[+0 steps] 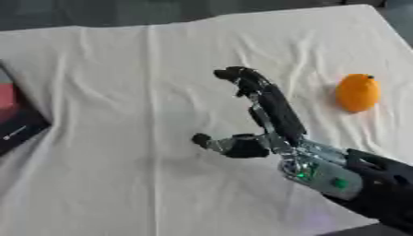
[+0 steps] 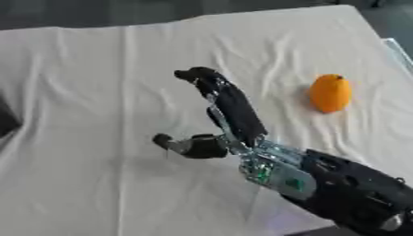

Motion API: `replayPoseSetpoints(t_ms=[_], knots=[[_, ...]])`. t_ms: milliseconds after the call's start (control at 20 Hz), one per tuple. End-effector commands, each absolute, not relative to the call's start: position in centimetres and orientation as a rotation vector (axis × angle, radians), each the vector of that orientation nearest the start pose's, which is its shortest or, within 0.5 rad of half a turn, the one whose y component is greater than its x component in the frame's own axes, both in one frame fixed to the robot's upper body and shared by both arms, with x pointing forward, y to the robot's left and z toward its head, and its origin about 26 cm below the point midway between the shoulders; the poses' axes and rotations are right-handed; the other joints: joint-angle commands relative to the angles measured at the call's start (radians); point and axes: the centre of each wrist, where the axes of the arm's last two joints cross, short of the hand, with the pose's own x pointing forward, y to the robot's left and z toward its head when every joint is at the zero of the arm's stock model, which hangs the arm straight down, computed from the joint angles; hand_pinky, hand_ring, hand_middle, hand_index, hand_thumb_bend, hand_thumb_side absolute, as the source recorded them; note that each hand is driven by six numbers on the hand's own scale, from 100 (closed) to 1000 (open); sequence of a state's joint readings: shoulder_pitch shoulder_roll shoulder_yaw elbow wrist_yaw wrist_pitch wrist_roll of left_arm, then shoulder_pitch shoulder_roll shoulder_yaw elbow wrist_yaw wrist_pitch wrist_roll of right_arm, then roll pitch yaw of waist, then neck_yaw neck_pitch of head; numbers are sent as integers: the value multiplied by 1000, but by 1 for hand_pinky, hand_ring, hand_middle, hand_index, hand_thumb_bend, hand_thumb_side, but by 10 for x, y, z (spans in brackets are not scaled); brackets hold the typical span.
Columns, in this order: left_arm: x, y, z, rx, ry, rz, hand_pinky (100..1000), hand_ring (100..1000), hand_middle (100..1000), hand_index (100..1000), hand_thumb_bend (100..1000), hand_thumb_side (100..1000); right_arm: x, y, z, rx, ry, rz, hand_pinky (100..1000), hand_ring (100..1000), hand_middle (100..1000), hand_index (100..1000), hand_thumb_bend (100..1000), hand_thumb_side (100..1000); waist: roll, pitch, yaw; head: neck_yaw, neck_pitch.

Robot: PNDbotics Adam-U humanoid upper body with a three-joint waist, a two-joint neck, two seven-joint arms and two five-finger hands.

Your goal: Pick up the objects with one hand, pass them to the other hand, and then place them into the box on the other side of the table.

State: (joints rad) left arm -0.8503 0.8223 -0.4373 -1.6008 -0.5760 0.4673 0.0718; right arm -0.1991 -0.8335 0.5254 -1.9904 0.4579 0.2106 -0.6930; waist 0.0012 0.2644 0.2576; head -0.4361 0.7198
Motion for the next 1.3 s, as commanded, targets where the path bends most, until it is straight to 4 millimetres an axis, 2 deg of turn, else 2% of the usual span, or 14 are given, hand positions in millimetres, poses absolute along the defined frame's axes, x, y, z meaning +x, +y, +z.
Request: replayPoseSetpoints(t_ms=[50, 450, 700, 1050, 1150, 1200, 1250, 1300], knots=[[373, 261, 308, 1433, -1764, -913, 824, 730, 668, 704, 291, 231, 263, -261, 141, -1109, -2101, 734, 546, 868, 776, 881, 665, 456, -2, -35, -6, -13, 3], [366, 268, 323, 1346, -1778, -755, 891, 695, 628, 671, 104, 349, 257, -288, 139, -1209, -1913, 709, 588, 888, 805, 866, 652, 477, -7, -49, -36, 9, 20], [362, 270, 329, 1312, -1799, -694, 896, 691, 625, 670, 100, 365, 255, -314, 149, -1204, -1866, 701, 580, 899, 821, 874, 652, 480, -6, -51, -44, 18, 25], [356, 266, 329, 1253, -1831, -701, 894, 667, 614, 668, 100, 414, 247, -354, 166, -1064, -1832, 639, 572, 920, 835, 873, 641, 503, -15, -45, -47, 31, 28], [353, 264, 329, 1238, -1851, -718, 882, 662, 611, 668, 100, 397, 244, -362, 168, -1035, -1814, 646, 570, 941, 863, 874, 634, 510, -19, -40, -48, 39, 25], [351, 263, 329, 1237, -1858, -729, 880, 664, 613, 668, 129, 318, 242, -366, 167, -1015, -1811, 649, 571, 947, 863, 873, 633, 510, -22, -38, -47, 42, 20], [350, 262, 329, 1237, -1860, -740, 881, 664, 613, 669, 100, 396, 239, -368, 165, -997, -1808, 651, 578, 950, 862, 874, 633, 511, -25, -35, -46, 44, 15], [349, 262, 328, 1238, -1860, -748, 882, 664, 613, 669, 100, 397, 237, -371, 163, -993, -1805, 652, 585, 950, 861, 874, 632, 511, -27, -32, -45, 46, 11]])
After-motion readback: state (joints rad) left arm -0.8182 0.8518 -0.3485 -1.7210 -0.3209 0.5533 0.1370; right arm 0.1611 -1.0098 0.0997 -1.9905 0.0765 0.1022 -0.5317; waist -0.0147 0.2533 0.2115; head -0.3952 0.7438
